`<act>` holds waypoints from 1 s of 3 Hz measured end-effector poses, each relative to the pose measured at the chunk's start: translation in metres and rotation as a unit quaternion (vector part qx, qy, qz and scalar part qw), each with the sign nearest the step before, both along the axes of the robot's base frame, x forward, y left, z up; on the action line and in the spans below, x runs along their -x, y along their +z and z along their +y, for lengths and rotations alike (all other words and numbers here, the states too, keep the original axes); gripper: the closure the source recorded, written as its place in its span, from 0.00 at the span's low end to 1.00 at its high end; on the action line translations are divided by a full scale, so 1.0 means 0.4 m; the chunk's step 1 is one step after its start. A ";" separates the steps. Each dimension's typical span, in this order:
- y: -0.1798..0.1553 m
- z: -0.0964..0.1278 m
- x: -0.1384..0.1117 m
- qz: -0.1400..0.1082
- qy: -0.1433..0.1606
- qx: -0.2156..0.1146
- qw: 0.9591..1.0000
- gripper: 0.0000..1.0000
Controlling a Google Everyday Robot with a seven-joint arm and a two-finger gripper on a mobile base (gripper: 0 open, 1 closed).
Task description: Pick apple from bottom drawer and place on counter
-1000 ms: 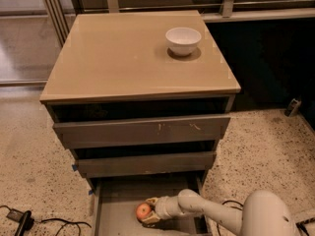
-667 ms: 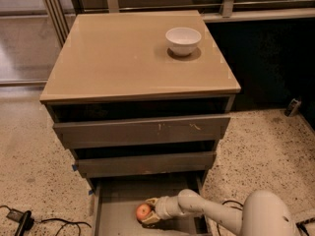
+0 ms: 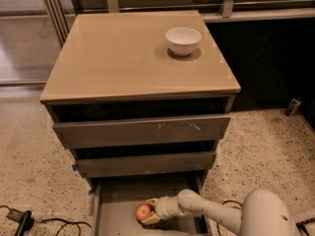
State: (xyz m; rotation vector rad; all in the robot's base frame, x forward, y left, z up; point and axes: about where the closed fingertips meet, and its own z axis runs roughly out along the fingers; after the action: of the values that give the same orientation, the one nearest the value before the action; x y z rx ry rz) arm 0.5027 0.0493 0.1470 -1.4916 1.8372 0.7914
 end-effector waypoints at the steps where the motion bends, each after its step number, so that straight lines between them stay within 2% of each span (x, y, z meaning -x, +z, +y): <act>1: 0.000 0.000 0.000 0.000 0.000 0.000 1.000 1.00; 2: 0.099 -0.025 0.013 -0.024 0.006 -0.009 1.000 1.00; 3: 0.240 -0.062 0.032 -0.052 0.015 -0.032 0.998 1.00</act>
Offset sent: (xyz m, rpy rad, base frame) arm -0.0169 -0.0421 0.1536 0.0671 -0.1862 0.0426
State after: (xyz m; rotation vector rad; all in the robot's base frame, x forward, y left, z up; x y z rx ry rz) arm 0.4900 0.0246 0.2431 -1.4953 1.7010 0.7639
